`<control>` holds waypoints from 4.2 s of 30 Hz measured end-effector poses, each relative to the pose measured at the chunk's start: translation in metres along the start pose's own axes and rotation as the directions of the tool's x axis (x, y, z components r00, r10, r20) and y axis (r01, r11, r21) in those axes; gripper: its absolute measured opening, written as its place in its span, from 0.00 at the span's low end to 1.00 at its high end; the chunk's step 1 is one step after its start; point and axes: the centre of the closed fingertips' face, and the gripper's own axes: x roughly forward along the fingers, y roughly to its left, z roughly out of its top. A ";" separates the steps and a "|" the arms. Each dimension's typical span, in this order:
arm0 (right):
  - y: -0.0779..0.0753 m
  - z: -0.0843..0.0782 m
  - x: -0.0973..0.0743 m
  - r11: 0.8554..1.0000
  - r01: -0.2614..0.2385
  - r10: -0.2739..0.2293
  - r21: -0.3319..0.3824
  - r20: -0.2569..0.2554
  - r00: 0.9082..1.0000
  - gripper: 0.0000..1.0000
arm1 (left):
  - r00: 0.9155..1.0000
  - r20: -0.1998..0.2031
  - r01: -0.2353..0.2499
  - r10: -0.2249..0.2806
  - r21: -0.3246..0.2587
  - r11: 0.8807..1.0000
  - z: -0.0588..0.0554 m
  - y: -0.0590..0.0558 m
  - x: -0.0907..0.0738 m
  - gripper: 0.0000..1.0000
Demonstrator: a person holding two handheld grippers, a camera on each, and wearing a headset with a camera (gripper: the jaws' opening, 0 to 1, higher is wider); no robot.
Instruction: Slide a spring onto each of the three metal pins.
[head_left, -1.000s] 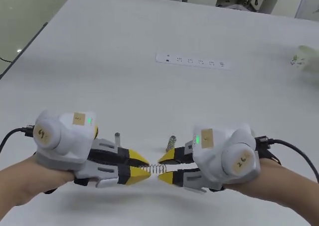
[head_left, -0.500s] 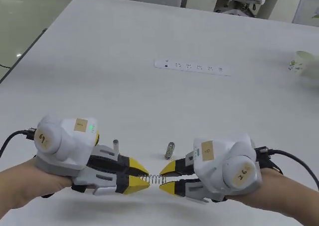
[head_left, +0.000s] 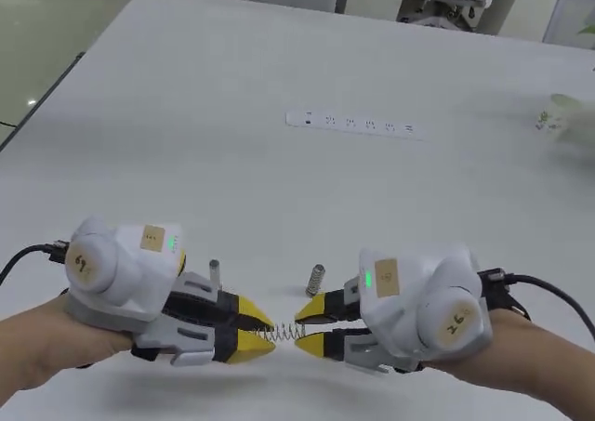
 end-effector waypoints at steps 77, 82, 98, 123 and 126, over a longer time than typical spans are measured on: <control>-0.012 0.039 0.006 0.998 0.052 -0.049 -0.038 0.087 0.995 0.07 | 0.982 0.009 -0.187 0.190 -0.143 0.972 -0.017 0.013 -0.025 0.26; -0.013 0.035 0.007 0.998 0.056 -0.052 -0.040 0.078 0.996 0.07 | 0.977 0.013 -0.208 0.212 -0.153 0.966 -0.017 0.016 -0.030 0.31; -0.016 0.031 0.009 0.996 0.070 -0.067 -0.047 0.063 0.996 0.07 | 0.960 0.012 -0.271 0.278 -0.192 0.943 -0.030 0.023 -0.057 0.44; -0.021 0.023 0.009 0.995 0.097 -0.095 -0.038 0.047 0.994 0.07 | 0.934 0.044 -0.339 0.356 -0.211 0.917 -0.036 0.028 -0.079 0.86; -0.022 0.022 0.010 0.994 0.098 -0.096 -0.038 0.045 0.994 0.07 | 0.929 0.053 -0.346 0.366 -0.223 0.911 -0.036 0.029 -0.081 0.92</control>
